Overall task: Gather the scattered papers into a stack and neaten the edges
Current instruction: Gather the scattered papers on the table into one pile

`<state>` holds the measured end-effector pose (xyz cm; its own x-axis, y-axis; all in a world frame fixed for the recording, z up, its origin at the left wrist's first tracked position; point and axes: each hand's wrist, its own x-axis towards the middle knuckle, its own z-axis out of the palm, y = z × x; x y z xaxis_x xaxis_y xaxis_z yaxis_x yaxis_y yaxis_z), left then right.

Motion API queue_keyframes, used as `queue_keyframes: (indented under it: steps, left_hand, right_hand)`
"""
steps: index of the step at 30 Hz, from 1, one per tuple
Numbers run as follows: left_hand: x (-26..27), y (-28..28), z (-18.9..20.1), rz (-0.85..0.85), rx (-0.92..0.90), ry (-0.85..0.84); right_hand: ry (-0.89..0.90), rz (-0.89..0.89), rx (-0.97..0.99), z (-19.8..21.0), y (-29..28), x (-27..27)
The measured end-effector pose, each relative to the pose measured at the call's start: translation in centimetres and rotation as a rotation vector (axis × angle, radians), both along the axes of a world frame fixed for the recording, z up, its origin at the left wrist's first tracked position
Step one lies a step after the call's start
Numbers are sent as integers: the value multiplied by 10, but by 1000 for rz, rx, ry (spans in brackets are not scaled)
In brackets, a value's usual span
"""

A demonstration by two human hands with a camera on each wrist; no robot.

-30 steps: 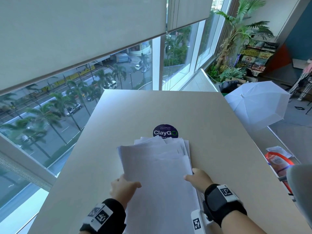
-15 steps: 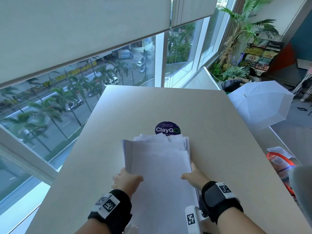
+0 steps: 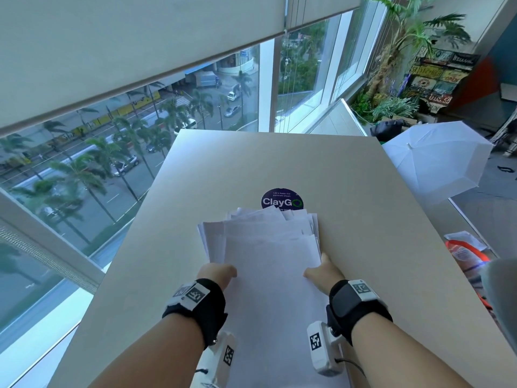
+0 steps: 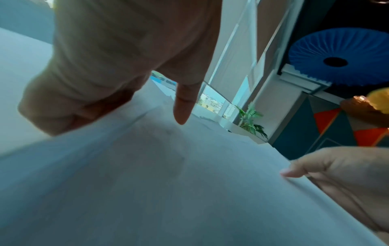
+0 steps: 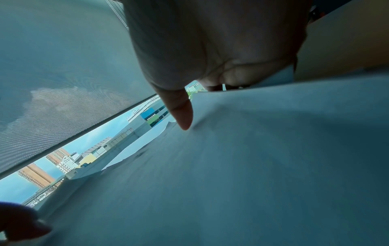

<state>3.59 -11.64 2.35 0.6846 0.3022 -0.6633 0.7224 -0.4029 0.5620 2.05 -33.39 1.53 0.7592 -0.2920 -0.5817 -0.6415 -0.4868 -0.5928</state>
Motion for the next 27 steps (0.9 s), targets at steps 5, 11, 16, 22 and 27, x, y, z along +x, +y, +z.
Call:
queue_keyframes:
  steps: [5, 11, 16, 22, 27]
  left_hand:
    - [-4, 1, -4, 51, -35, -54]
    - [-7, 10, -26, 182, -299, -134]
    - [-9, 18, -34, 162, -287, -77]
    - [-11, 31, -24, 71, -368, 91]
    - [-20, 36, -23, -40, -470, 238]
  right_hand:
    - [19, -81, -31, 1, -7, 3]
    - [79, 54, 222, 6, -9, -3]
    - [-6, -48, 128, 13, -2, 1]
    - [258, 30, 113, 26, -5, -6]
    - [349, 126, 276, 28, -15, -23]
